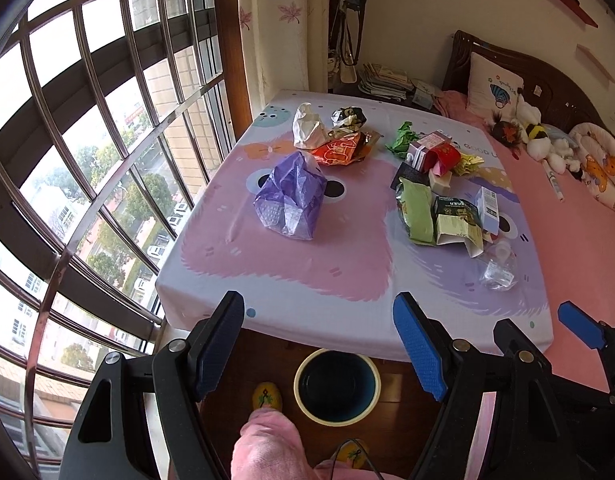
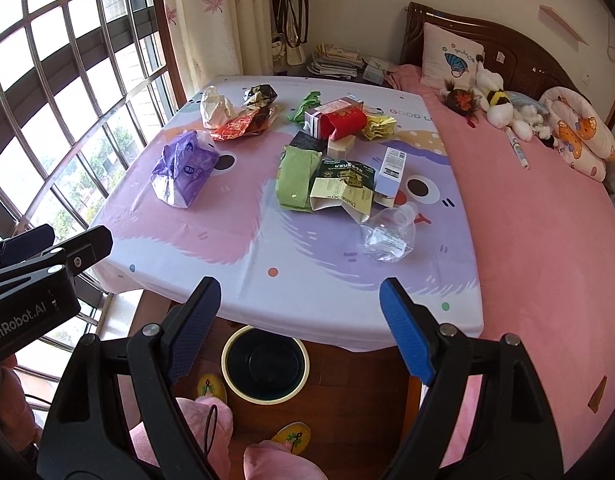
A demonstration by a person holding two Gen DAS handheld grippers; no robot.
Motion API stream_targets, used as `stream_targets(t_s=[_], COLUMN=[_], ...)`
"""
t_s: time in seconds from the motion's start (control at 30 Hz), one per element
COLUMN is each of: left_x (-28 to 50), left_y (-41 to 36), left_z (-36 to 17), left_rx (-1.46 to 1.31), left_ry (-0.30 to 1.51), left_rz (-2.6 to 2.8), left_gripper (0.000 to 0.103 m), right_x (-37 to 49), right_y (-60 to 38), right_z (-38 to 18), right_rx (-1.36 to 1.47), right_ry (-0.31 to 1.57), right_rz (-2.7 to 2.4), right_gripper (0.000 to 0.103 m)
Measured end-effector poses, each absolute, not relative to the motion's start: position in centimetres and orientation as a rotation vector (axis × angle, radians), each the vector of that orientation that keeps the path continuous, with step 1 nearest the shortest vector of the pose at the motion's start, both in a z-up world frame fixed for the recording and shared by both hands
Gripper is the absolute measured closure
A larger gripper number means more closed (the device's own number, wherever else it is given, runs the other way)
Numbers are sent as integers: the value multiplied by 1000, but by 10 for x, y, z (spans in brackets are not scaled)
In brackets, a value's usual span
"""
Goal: Collect trash
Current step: 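Move both tools toward the trash on the table, then grasp the purple tissue pack with the left tool while the right tool grasps the green snack bag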
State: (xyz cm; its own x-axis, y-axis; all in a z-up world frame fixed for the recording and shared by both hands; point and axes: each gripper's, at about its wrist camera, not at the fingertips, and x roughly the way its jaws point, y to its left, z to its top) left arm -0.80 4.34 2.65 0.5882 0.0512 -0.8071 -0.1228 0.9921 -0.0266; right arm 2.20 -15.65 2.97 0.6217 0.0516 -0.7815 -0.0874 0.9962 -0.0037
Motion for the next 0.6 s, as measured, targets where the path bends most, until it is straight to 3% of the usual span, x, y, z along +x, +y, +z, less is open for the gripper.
stream_targets(t_s=[0.37, 0.6], left_x=[110, 212], left_y=[110, 156], left_z=[25, -6], left_rx=[-106, -106], left_ry=[972, 1129], left_rz=[42, -109], left_gripper=[25, 25], right_x=[94, 165], right_y=[-117, -104], right_z=[31, 18], right_rx=[-34, 23], right_ry=[917, 976], right_rz=[24, -66], right_gripper=[30, 31])
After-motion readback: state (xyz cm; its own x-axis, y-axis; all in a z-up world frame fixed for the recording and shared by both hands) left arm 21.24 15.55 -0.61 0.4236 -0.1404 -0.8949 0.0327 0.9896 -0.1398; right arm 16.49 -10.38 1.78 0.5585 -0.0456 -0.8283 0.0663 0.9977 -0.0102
